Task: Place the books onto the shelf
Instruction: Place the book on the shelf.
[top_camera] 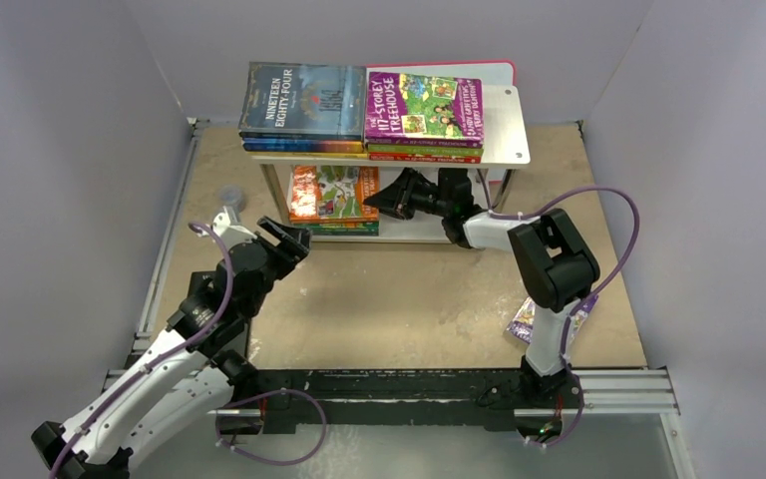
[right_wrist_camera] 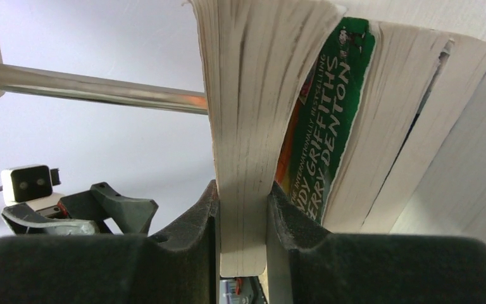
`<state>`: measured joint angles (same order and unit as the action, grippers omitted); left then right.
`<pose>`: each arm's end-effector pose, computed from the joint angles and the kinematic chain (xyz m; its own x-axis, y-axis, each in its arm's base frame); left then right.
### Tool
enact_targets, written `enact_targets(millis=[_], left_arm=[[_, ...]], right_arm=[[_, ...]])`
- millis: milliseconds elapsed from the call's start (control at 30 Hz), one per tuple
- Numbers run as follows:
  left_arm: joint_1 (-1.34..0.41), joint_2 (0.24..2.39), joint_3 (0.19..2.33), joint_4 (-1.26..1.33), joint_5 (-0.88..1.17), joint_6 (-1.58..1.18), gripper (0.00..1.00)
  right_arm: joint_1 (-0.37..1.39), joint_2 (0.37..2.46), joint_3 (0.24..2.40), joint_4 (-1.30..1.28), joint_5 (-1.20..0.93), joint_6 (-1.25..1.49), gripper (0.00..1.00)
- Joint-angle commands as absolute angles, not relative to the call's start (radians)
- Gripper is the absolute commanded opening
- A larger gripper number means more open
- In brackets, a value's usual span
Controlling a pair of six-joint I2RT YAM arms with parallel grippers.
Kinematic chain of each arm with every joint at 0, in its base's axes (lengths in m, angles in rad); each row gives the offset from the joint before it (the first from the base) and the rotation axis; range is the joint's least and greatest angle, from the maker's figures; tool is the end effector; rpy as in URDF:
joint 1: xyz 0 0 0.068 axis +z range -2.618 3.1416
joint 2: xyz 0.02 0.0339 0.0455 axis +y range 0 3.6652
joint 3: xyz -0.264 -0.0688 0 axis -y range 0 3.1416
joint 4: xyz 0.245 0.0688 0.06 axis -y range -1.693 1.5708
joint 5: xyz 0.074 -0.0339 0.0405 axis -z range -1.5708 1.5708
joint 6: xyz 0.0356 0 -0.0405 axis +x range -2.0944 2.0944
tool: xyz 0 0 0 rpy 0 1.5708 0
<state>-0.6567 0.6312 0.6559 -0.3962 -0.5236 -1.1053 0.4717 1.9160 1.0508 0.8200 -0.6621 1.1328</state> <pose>0.1281 -0.0763 0.2973 -0.2718 -0.7676 -0.5804 -0.1852 0.6336 -0.7512 0.3605 0.2085 0.2097 -0.8371 0.3748 -0.3985 -0.3476 0.1982 0.9165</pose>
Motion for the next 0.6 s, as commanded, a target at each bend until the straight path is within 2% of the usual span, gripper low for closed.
enact_targets(millis=[0, 133, 300, 567], left_arm=[[-0.654, 0.643, 0.648, -0.310, -0.460, -1.083, 0.69], [-0.655, 0.660, 0.649, -0.307, -0.445, -1.077, 0.68], [-0.655, 0.663, 0.649, -0.307, -0.443, -1.075, 0.68], [-0.655, 0.666, 0.663, -0.339, -0.454, -1.068, 0.68]], right_arm=[[0.477, 1.893, 1.094, 0.818, -0.673, 1.093, 0.07], [0.477, 1.883, 1.087, 0.791, -0.668, 1.075, 0.19], [0.483, 1.855, 1.100, 0.679, -0.604, 0.996, 0.46], [0.485, 1.810, 1.144, 0.441, -0.516, 0.865, 0.61]])
